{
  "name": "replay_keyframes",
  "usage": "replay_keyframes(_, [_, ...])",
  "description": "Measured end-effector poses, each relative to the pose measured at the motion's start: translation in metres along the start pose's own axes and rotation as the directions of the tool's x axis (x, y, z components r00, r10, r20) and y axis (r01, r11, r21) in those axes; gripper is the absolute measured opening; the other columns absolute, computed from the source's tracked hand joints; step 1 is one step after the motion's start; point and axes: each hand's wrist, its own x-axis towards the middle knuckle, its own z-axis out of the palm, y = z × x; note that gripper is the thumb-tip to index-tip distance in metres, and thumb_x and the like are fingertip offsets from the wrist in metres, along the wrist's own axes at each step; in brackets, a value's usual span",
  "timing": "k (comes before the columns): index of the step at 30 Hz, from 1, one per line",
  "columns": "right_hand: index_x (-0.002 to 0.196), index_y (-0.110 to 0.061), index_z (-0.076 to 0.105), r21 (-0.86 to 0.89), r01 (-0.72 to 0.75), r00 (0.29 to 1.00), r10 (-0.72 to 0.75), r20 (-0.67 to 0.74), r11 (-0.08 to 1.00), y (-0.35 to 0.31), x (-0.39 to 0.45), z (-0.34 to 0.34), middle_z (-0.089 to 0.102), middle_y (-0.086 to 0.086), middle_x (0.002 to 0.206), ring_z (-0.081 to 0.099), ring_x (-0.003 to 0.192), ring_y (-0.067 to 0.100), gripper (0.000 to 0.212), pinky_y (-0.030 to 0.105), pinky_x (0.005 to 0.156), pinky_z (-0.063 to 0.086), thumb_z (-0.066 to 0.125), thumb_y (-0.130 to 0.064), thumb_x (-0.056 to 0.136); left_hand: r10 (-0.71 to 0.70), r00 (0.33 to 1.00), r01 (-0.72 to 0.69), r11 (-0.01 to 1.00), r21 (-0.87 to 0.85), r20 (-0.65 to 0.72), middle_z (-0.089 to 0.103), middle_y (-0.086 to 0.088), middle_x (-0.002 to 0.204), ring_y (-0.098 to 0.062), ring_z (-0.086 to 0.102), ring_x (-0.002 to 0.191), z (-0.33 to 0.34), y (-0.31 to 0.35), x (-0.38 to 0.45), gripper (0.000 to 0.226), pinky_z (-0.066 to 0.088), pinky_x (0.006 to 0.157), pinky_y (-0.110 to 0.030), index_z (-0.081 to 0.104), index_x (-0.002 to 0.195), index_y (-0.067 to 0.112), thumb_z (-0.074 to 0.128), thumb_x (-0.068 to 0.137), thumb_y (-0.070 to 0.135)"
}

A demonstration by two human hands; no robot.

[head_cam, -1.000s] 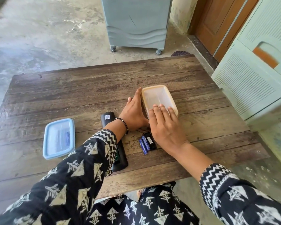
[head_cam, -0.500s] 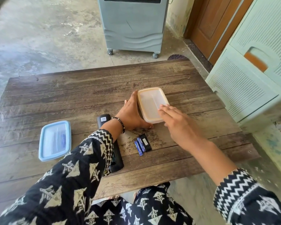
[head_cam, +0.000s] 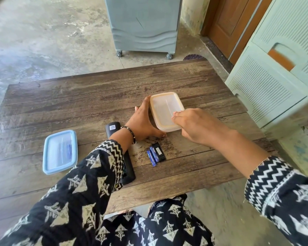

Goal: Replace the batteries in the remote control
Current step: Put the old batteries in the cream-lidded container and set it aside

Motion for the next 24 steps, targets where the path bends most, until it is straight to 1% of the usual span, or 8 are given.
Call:
replay_keyframes(3, [0.111,-0.004,0.060,0.008,0.029,0.999,-0.029,-0.020,1.000,0.002,-0.006,-0.005,0.063,0.011,0.114,0.059,0.103,0.025,0.028,0.038,0.080,0.055,0.056,-0.003,0.083,0.003,1.000,-0.003,1.000,-0.002,0.004,0.047,0.000,0.135,-0.017,0.042,0.126,-0.001,0.000,0.001,0.123,0.027,0.113,-0.046,0.010,0.142,0.020,0.089,0.048,0.029])
replay_keyframes(6, [0.114,-0.003,0.058,0.007,0.052,0.997,-0.052,-0.065,0.999,0.002,-0.013,-0.004,0.062,0.013,0.118,0.057,0.108,0.027,0.041,0.038,0.075,0.058,0.068,0.002,0.075,0.002,1.000,-0.002,1.000,-0.008,0.006,0.047,0.002,0.131,-0.015,0.041,0.123,-0.001,0.000,0.001,0.121,0.027,0.113,-0.045,0.012,0.142,0.020,0.088,0.049,0.028])
replay_keyframes(8, [0.113,0.000,0.058,-0.006,0.045,0.997,-0.045,-0.059,0.999,-0.001,-0.014,0.000,0.063,0.017,0.116,0.059,0.107,0.029,0.041,0.038,0.076,0.058,0.066,0.008,0.074,0.014,1.000,-0.013,1.000,-0.012,0.008,0.046,0.007,0.124,-0.015,0.042,0.123,-0.001,0.000,0.000,0.120,0.025,0.113,-0.048,0.013,0.141,0.020,0.088,0.049,0.028])
replay_keyframes(12, [0.118,0.000,0.058,0.036,0.034,0.999,-0.033,-0.032,0.999,0.000,-0.008,-0.006,0.062,0.016,0.121,0.059,0.110,0.028,0.038,0.038,0.093,0.050,0.057,0.007,0.081,0.007,1.000,-0.007,1.000,-0.020,0.015,0.044,0.012,0.121,-0.010,0.040,0.120,-0.001,0.000,0.000,0.120,0.023,0.114,-0.050,0.014,0.141,0.021,0.089,0.048,0.029])
replay_keyframes(17, [0.113,-0.011,0.063,0.146,-0.058,0.997,0.049,0.060,0.988,0.009,-0.003,-0.024,0.069,0.012,0.110,0.065,0.096,0.023,0.032,0.040,0.087,0.053,0.058,-0.005,0.083,-0.018,0.999,0.019,1.000,-0.014,0.034,0.048,0.001,0.134,-0.018,0.045,0.125,-0.001,0.001,-0.004,0.127,0.034,0.110,-0.045,0.011,0.144,0.019,0.088,0.044,0.034])
replay_keyframes(19, [0.115,-0.012,0.063,0.245,-0.115,0.993,0.112,0.024,0.963,0.012,-0.003,-0.042,0.070,0.008,0.106,0.065,0.081,0.013,0.033,0.033,0.086,0.051,0.061,-0.006,0.082,-0.036,0.999,0.036,0.999,-0.010,0.028,0.048,-0.003,0.137,-0.021,0.045,0.126,0.000,0.002,-0.009,0.131,0.036,0.108,-0.045,0.007,0.145,0.020,0.087,0.043,0.037])
replay_keyframes(21, [0.114,-0.010,0.063,0.367,-0.123,0.984,0.162,-0.075,0.922,0.012,-0.007,-0.060,0.072,0.007,0.098,0.064,0.068,0.010,0.032,0.021,0.076,0.049,0.063,-0.006,0.082,-0.050,0.998,0.051,0.999,-0.019,0.026,0.048,-0.006,0.138,-0.029,0.044,0.128,0.002,0.003,-0.016,0.135,0.036,0.108,-0.049,0.001,0.144,0.030,0.084,0.039,0.046])
replay_keyframes(24, [0.107,-0.012,0.067,0.568,-0.139,0.914,0.326,-0.241,0.811,0.008,-0.017,-0.069,0.071,-0.002,0.089,0.063,0.067,-0.003,0.028,0.006,0.069,0.045,0.068,-0.009,0.079,-0.066,0.997,0.067,0.997,-0.022,0.041,0.038,-0.008,0.147,-0.035,0.032,0.137,0.003,0.005,-0.026,0.139,0.031,0.109,-0.054,-0.009,0.144,0.036,0.083,0.040,0.047])
